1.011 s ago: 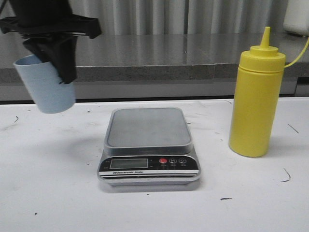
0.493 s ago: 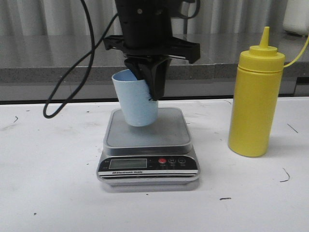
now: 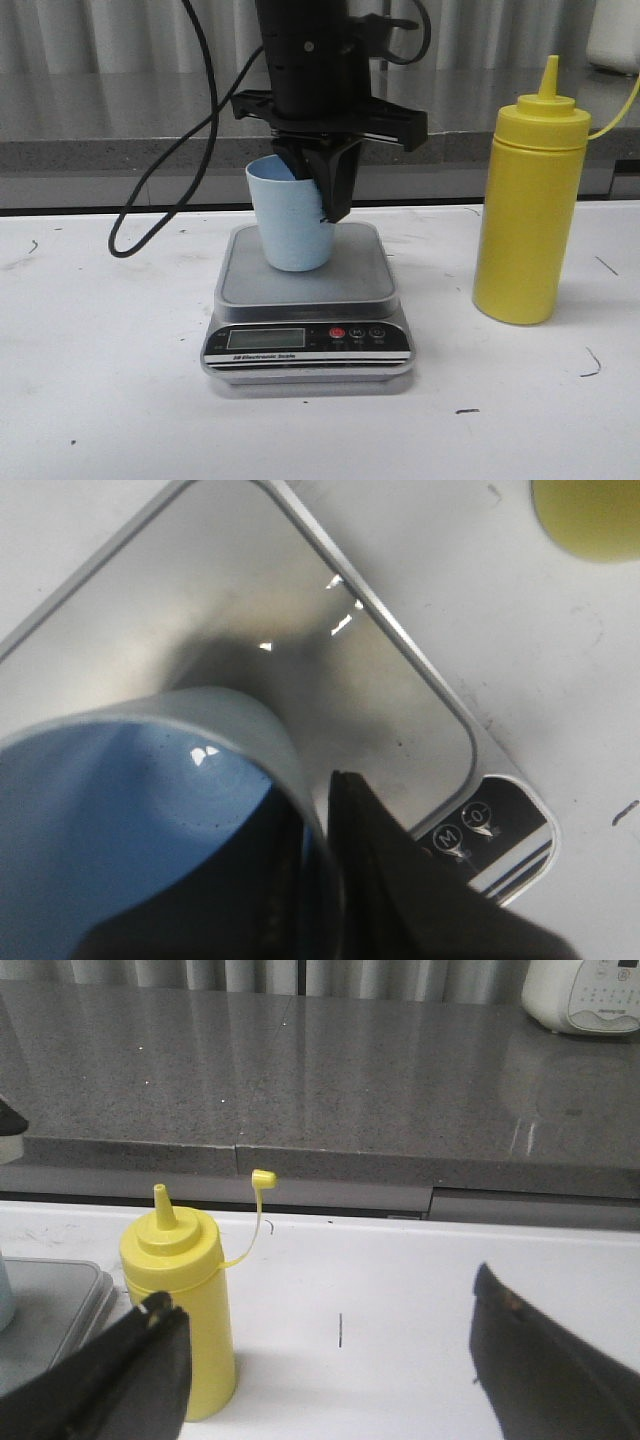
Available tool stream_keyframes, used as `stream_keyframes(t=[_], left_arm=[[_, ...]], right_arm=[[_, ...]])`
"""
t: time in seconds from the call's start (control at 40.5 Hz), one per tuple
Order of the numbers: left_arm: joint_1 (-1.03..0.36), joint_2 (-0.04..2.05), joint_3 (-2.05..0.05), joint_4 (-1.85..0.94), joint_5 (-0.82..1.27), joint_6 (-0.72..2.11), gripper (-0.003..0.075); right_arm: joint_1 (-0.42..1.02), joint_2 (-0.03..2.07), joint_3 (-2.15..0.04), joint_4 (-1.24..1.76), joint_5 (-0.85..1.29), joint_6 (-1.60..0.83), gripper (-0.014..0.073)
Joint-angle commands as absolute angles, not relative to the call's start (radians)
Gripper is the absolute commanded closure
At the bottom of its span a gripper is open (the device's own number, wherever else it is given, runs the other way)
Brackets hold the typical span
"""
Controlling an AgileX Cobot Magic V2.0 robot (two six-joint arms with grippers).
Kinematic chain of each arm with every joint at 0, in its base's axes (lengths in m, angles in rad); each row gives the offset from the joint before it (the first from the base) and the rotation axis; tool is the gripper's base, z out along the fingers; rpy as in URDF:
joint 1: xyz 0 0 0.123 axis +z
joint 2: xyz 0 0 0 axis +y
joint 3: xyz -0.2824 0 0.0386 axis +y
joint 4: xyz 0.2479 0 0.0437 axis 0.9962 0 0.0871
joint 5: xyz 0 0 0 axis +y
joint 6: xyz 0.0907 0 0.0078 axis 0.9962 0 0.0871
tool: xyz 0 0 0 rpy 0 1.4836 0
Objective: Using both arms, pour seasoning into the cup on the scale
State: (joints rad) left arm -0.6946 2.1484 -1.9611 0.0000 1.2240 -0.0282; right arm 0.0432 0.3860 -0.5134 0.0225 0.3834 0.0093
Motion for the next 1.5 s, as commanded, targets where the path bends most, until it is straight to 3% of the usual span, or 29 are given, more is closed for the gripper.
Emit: stream_keyframes(t=[0.0,0.049,0.148,0.469,0.592,0.888,1.233,1.48], left_arm=[[-0.701,2.095,-1.987,0.0,1.209,-0.031,0.0428],[-0.701,2.093,-1.987,0.0,1.214,-0.031,0.0318],[-0.701,2.093,-2.004,0.0,1.262,-0.031,0.0169],[-0.706,2.035,-2.065,0.0,1.268,-0.031,0.0162],[-0.706,1.985,-2.065,0.0,1.268,-0.031,0.0275],[-0.706,1.858,-2.065,0.054,1.268,-0.031,0.0743],[-0.647,1.758,-2.036,0.11,1.268,-0.042,0.074],[-0.483,1.607,-1.788,0.11,1.266,-0.062,0.074]], right_arm=[[0.045,0.399,-0.543,0.019,0.305,0.007,0.0001],[0.045,0.399,-0.543,0.019,0.305,0.007,0.0001],[0.045,0.399,-0.543,0.019,0.305,0.007,0.0001],[0.045,0.399,-0.542,0.019,0.307,0.007,0.0001],[0.045,0.399,-0.542,0.019,0.307,0.007,0.0001],[0.045,0.399,-0.542,0.019,0.307,0.007,0.0001],[0.045,0.399,-0.542,0.019,0.309,0.007,0.0001],[0.045,0.399,-0.542,0.019,0.311,0.007,0.0001]])
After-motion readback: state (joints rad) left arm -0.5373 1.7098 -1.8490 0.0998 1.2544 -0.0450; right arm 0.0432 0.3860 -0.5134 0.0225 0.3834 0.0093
